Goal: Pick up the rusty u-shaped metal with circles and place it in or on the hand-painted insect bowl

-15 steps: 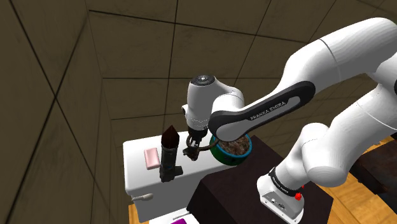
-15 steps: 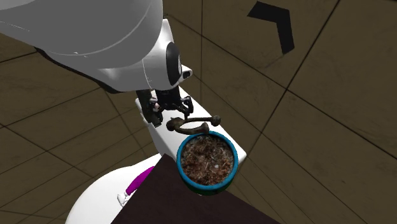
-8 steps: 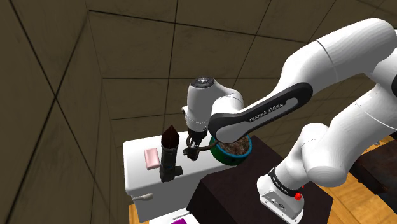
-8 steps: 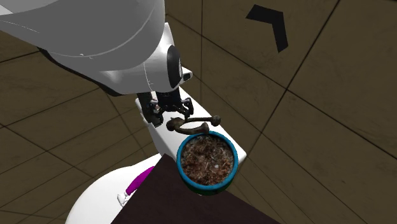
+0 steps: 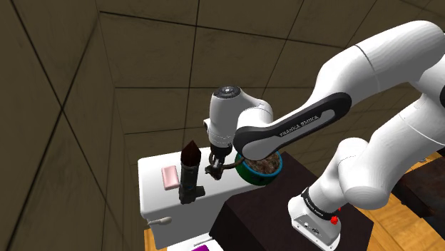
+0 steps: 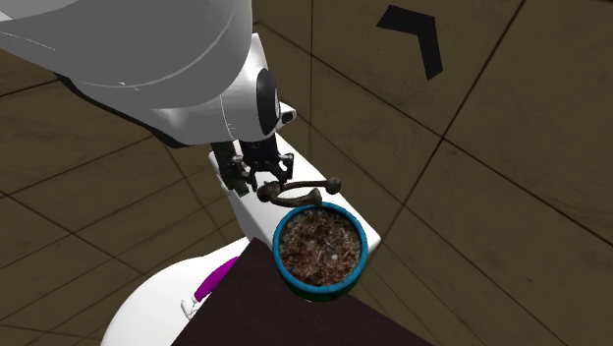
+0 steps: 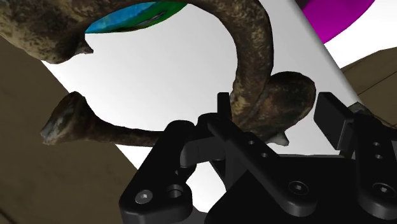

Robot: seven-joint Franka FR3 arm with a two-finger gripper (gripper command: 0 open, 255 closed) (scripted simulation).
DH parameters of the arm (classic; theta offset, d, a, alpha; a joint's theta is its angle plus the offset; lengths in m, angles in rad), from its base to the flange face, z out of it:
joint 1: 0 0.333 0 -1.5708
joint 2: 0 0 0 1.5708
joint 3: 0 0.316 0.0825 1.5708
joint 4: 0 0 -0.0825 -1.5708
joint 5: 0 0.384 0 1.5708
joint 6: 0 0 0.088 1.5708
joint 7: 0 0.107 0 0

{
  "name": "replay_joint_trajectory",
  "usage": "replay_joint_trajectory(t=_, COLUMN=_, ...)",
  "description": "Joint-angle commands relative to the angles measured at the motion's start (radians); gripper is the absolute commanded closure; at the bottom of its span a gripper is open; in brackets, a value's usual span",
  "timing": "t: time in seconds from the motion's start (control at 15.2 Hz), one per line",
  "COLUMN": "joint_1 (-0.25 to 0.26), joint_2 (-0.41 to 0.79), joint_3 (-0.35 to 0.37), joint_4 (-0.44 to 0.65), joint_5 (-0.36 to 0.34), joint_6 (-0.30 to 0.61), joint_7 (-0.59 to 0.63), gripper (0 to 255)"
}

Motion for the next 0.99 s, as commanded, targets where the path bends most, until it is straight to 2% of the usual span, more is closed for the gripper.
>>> replay_joint_trajectory(t=0.0, joint_1=0.0, joint_2=0.002, joint_3=-0.001, joint_4=-0.002, joint_5=0.0, joint_6=0.001, joint_7=0.0, gripper=255)
replay_joint_trajectory(t=0.13, joint_1=-0.002, joint_2=0.003, joint_3=-0.002, joint_4=-0.003, joint_5=-0.002, joint_6=0.002, joint_7=-0.002, gripper=255)
replay_joint_trajectory(t=0.59, joint_1=0.001, joint_2=-0.073, joint_3=-0.006, joint_4=0.028, joint_5=0.022, joint_6=-0.103, joint_7=-0.023, gripper=255)
replay_joint_trajectory(t=0.66, joint_1=0.0, joint_2=-0.062, joint_3=-0.006, joint_4=0.023, joint_5=0.019, joint_6=-0.086, joint_7=-0.021, gripper=255)
replay_joint_trajectory(t=0.73, joint_1=0.0, joint_2=-0.062, joint_3=-0.006, joint_4=0.023, joint_5=0.019, joint_6=-0.086, joint_7=-0.021, gripper=0)
replay_joint_trajectory(t=0.86, joint_1=0.014, joint_2=-0.107, joint_3=0.118, joint_4=-0.061, joint_5=-0.174, joint_6=-0.018, joint_7=0.364, gripper=0)
replay_joint_trajectory(t=0.92, joint_1=0.009, joint_2=-0.102, joint_3=0.186, joint_4=-0.076, joint_5=-0.271, joint_6=-0.017, joint_7=0.55, gripper=0)
